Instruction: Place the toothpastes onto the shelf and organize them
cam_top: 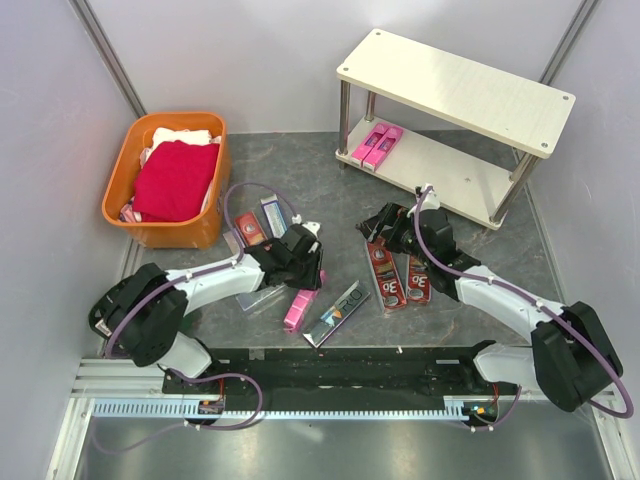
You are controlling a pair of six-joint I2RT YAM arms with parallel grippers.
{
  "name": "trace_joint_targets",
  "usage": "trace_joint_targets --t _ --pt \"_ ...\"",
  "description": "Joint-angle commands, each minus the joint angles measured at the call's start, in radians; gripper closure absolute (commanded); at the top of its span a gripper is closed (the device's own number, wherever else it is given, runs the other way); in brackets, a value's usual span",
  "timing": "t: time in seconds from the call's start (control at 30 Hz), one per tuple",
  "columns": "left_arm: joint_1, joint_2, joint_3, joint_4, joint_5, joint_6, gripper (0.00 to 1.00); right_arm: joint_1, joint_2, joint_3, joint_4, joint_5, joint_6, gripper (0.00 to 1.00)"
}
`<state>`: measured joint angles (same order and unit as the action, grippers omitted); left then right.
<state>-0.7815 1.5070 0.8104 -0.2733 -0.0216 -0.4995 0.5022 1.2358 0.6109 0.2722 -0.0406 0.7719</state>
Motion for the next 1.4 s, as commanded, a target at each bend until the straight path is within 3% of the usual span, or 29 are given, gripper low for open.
trace_joint_targets --t 0.0,0.27,0.43,0.6,0.77,0.97,1.03,1.07,1.23,1.37 --pt "0.057 -0.085 0.075 -0.02 0.018 0.027 0.77 0.002 -0.038 -0.022 0.071 -0.054 -0.014 0.02" --pt "0.189 -0.192 0.142 0.005 0.299 0.056 0.8 0.004 -0.021 -0.046 0.237 -0.237 -0.002 0.02" --pt "0.225 -0.234 0.171 0.097 0.545 0.017 0.8 0.012 0.046 -0.066 0.461 -0.432 0.059 0.02" --pt "0.255 -0.254 0.147 0.34 0.741 -0.132 0.8 0.024 0.12 -0.102 0.749 -0.551 0.187 0.02" --pt "0.281 -0.246 0.116 0.613 0.848 -0.28 0.8 0.059 0.12 -0.103 0.823 -0.594 0.19 0.02" --pt "0.281 -0.2 0.134 0.717 0.884 -0.361 0.8 0.099 0.116 -0.099 0.894 -0.624 0.191 0.03" --pt "0.281 -0.191 0.133 0.764 0.896 -0.393 0.8 0.105 0.123 -0.092 0.903 -0.625 0.199 0.15" --pt "0.281 -0.188 0.131 0.779 0.902 -0.404 0.8 0.104 0.126 -0.094 0.926 -0.624 0.205 0.25" --pt "0.286 -0.18 0.127 0.793 0.917 -0.412 0.75 0.105 0.137 -0.097 0.996 -0.624 0.259 0.47" --pt "0.303 -0.211 0.148 0.654 0.878 -0.334 0.59 0.105 0.107 -0.1 0.948 -0.588 0.242 0.62"
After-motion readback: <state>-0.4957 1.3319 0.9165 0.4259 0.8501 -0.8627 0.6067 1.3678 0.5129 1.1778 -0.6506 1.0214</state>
